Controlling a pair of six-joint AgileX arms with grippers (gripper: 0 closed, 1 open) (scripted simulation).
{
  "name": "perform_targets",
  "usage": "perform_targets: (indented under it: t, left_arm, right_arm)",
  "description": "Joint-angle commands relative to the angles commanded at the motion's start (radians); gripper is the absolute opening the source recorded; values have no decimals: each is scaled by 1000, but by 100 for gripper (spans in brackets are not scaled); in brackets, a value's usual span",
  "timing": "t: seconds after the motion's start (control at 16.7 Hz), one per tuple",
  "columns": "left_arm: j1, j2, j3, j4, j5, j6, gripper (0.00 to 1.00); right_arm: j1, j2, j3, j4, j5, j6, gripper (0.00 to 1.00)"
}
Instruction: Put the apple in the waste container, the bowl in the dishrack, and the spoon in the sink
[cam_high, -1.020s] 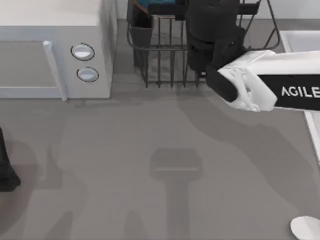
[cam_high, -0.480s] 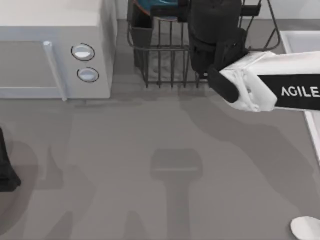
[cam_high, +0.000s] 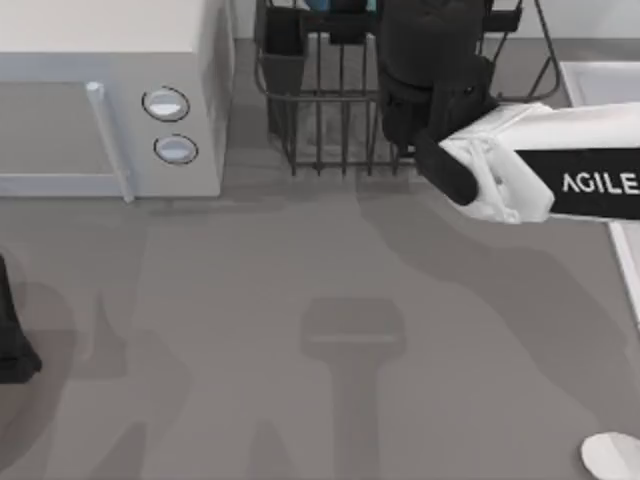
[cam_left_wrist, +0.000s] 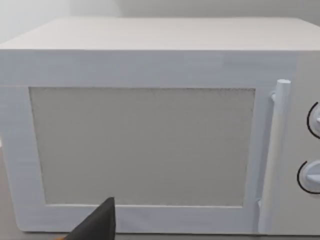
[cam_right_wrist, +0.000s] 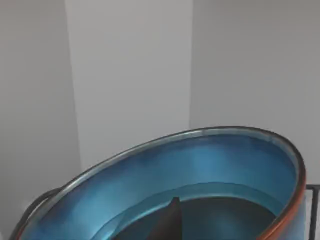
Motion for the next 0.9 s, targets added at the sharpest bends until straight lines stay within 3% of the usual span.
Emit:
perform_targets:
  t: [0.12,0.9]
  left_arm:
    - [0,0,0,0,0,0,100]
    - [0,0,0,0,0,0,100]
  right_arm:
    - [0,0,0,0,0,0,100]
    - [-30,-88,-67,-32,-38,2,100]
